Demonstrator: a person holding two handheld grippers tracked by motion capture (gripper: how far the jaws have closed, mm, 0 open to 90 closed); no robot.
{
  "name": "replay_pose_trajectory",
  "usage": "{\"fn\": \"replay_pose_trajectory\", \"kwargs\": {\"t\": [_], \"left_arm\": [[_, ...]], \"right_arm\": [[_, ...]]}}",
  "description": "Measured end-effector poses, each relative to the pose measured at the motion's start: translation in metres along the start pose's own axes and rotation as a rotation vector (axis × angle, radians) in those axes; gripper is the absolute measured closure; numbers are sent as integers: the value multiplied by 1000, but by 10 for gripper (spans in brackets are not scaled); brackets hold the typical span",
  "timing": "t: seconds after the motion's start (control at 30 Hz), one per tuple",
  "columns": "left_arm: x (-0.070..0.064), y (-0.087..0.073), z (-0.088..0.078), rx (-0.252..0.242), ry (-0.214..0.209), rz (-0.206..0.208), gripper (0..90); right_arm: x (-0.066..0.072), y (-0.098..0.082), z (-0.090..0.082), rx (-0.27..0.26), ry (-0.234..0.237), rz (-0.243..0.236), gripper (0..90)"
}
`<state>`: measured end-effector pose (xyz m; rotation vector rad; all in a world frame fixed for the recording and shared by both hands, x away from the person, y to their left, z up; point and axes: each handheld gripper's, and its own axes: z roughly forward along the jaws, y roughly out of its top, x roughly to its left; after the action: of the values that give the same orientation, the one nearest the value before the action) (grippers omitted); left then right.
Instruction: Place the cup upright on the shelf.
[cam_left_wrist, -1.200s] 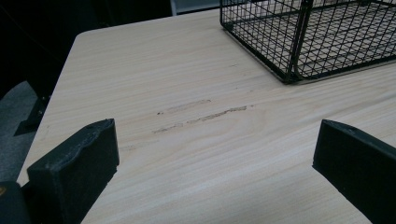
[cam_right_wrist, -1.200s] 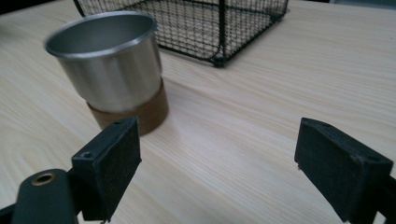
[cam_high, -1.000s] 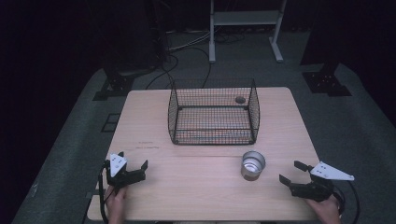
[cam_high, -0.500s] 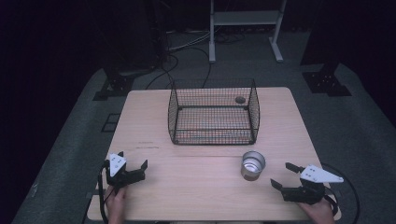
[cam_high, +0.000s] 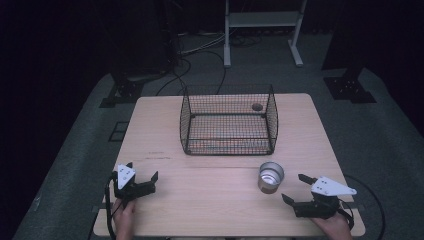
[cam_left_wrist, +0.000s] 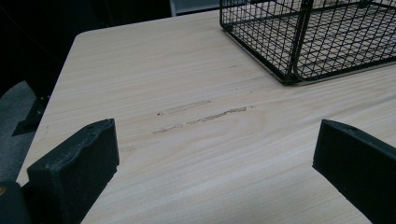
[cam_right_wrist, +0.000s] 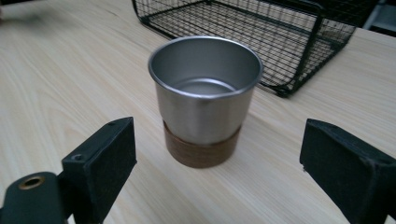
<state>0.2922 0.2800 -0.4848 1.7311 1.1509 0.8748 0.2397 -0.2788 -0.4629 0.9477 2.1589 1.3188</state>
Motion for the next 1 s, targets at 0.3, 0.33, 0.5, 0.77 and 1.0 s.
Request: {"fn": "replay_pose_trajectory", "kwargs": {"t": [0.3, 0.33, 0.5, 0.77, 1.0], "left_arm": [[-2, 0, 0, 7, 3, 10, 0], [-2, 0, 0, 5, 4, 11, 0], [-2, 0, 0, 4, 4, 12, 0], [-2, 0, 0, 5, 3, 15, 0], [-2, 0, 0, 6, 3, 15, 0]], "right_arm": [[6, 10, 19, 38, 24, -21, 39], [6, 10, 19, 38, 24, -21, 39], [4, 11, 31, 93, 24, -31, 29], [-3, 18, 44, 112, 47, -15, 30], [-1, 26, 57, 139, 46, -40, 45]]}}
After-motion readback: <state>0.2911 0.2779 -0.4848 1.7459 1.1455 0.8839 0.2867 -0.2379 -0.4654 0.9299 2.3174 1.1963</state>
